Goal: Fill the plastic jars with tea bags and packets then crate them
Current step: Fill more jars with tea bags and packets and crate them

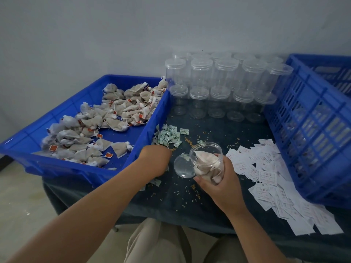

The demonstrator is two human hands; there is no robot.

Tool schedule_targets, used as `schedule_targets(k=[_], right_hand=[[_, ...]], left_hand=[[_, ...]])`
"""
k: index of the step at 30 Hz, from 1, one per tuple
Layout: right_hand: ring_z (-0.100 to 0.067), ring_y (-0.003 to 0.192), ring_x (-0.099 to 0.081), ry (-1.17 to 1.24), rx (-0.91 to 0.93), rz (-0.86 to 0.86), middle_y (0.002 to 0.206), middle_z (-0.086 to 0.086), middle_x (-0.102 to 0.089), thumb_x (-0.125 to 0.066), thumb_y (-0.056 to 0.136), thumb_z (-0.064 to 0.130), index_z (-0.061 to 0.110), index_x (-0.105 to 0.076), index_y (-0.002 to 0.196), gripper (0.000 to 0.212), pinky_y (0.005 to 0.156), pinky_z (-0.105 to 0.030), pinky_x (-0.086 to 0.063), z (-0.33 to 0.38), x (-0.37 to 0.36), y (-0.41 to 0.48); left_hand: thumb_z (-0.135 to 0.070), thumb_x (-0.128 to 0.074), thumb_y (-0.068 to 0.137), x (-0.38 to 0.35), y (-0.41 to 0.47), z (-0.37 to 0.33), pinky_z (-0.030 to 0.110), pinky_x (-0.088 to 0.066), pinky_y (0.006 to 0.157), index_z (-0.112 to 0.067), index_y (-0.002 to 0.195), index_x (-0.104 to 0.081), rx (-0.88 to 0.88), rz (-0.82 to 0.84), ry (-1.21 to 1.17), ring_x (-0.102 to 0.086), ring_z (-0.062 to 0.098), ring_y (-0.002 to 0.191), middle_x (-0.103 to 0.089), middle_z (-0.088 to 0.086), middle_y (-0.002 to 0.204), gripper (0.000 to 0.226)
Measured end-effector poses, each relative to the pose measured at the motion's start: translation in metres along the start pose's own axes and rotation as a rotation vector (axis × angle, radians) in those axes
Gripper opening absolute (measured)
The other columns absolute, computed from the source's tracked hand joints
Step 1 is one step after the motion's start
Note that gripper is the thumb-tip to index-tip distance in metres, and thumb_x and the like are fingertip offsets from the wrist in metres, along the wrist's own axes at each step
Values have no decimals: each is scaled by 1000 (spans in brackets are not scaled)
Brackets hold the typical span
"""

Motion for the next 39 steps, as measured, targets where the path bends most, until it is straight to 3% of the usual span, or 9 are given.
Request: schedule_targets(k=[6,10,15,21,26,30,33,36,39], right_hand=[[1,109,-69,3,-12,-6,120,25,-70,-89,67,68,64,-49,124,70,83,-5,-49,3,1,-1],[1,115,-67,39,-34,-31,123,27,-68,-90,65,67,64,-48,127,75,87,-6,-50,6,8,-1],[0,119,-65,25,-66,13,127,28,-64,-93,60,64,61,-48,131,84,90,-7,-50,1,35,-12],[-4,117,-67,41,-84,20,130,24,-64,-89,67,73,61,-46,138,84,88,-11,-54,3,56,-23],[-9,133,-60,109,-137,-23,140,17,-63,-94,68,66,53,-49,142,88,103,-18,-51,-7,68,-32],[-11,127,-67,128,-166,-165,134,12,-69,-92,71,50,48,-51,143,83,107,-32,-56,-17,73,-39],[-10,122,-68,107,-191,-243,128,14,-71,-87,70,51,34,-54,141,81,105,-44,-57,-22,76,-40],[-8,123,-67,90,-204,-259,129,17,-70,-87,69,55,35,-54,141,81,106,-37,-55,-22,76,-38],[-12,124,-68,122,-215,-238,130,12,-72,-90,70,59,36,-55,139,81,106,-39,-56,-23,74,-36]], left_hand=[[-13,-62,97,3,1,8,41,-55,75,-19,94,-49,-4,-145,-210,-62,25,95,-50,-2,89,15],[-19,-68,96,17,-3,14,34,-49,71,-20,113,-60,6,-293,-487,-63,18,92,-67,-4,97,19],[-49,-77,91,52,-28,3,15,-40,49,-44,88,-78,-129,-420,-1049,-51,0,51,-60,-15,62,6],[-55,-67,97,71,-32,-76,9,-47,82,-46,98,-80,-450,-308,-1143,-65,-6,99,-71,-20,109,15],[-38,-50,110,60,4,-97,26,-57,84,-37,100,-78,-204,-354,-1520,-71,-2,93,-77,-22,102,30],[-29,-68,100,34,48,-111,30,-56,86,-29,108,-77,-197,-258,-1037,-69,5,91,-76,-14,101,12],[-33,-71,96,18,70,-132,34,-53,98,-25,136,-66,-334,-176,-713,-65,19,115,-68,-1,126,41],[-40,-68,97,13,87,-145,42,-49,106,-26,163,-34,-337,-210,-650,-54,27,135,-43,7,155,76],[-45,-65,94,13,99,-152,36,-52,99,-35,140,-62,-362,-216,-591,-54,20,134,-50,1,147,48]])
Point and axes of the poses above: each hand's wrist, its own y-axis towards the middle knuckle, its own x-axis out of the back of the hand, z = x × y, the point moved 2 cm from there along y, towards the middle knuckle
